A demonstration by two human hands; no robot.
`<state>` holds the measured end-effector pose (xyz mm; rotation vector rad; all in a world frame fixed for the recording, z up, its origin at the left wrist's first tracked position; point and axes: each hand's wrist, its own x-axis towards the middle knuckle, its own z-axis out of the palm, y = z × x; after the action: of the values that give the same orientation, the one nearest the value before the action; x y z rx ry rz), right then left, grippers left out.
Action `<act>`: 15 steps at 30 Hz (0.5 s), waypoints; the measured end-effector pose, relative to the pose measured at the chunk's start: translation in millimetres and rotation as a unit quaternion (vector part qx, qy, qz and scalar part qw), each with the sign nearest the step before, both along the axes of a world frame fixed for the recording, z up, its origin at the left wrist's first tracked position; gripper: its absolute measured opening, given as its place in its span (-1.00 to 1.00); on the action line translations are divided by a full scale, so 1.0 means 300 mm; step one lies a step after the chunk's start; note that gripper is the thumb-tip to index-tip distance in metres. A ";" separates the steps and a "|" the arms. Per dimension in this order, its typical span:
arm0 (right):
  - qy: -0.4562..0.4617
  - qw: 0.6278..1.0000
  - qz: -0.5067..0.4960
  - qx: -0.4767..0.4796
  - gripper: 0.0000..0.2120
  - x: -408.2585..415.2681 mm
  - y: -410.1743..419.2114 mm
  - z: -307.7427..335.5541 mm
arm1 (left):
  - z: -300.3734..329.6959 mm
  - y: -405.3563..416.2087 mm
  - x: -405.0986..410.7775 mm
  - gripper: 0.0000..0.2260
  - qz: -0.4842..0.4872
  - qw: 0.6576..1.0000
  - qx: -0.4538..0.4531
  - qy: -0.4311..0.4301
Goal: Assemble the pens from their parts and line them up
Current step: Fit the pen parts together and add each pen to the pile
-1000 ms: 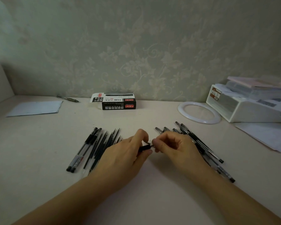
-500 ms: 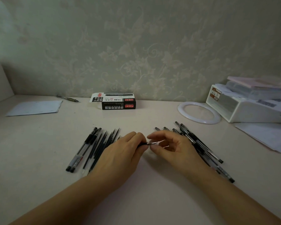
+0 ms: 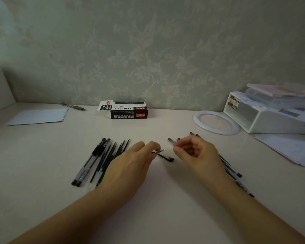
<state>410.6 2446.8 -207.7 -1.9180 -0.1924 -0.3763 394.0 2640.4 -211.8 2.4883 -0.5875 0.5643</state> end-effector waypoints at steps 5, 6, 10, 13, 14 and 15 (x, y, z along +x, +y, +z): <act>-0.023 0.969 0.056 -0.239 -0.86 -0.028 0.022 -0.016 | -0.011 -0.004 0.003 -0.79 -0.006 1.000 0.001 -0.007; -0.034 0.963 0.060 -0.260 -0.86 -0.028 0.025 -0.018 | -0.013 -0.004 0.003 -0.77 -0.008 1.000 0.000 -0.009; -0.041 0.962 0.056 -0.266 -0.87 -0.027 0.024 -0.019 | -0.018 -0.006 0.007 -0.68 -0.015 1.000 -0.011 -0.006; -0.040 0.966 0.045 -0.251 -0.87 -0.029 0.026 -0.016 | -0.016 -0.007 0.008 -0.67 -0.013 0.999 -0.029 -0.007; -0.046 0.969 0.033 -0.239 -0.87 -0.029 0.029 -0.012 | -0.015 -0.007 0.008 -0.67 -0.012 0.999 -0.036 -0.008; -0.056 0.975 0.017 -0.216 -0.86 -0.028 0.032 -0.007 | -0.013 -0.008 0.008 -0.68 -0.012 0.999 -0.043 -0.011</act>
<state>402.3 2456.4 -209.9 -2.3192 -0.4073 -0.4464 396.3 2638.2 -215.6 2.3947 -0.5891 0.5968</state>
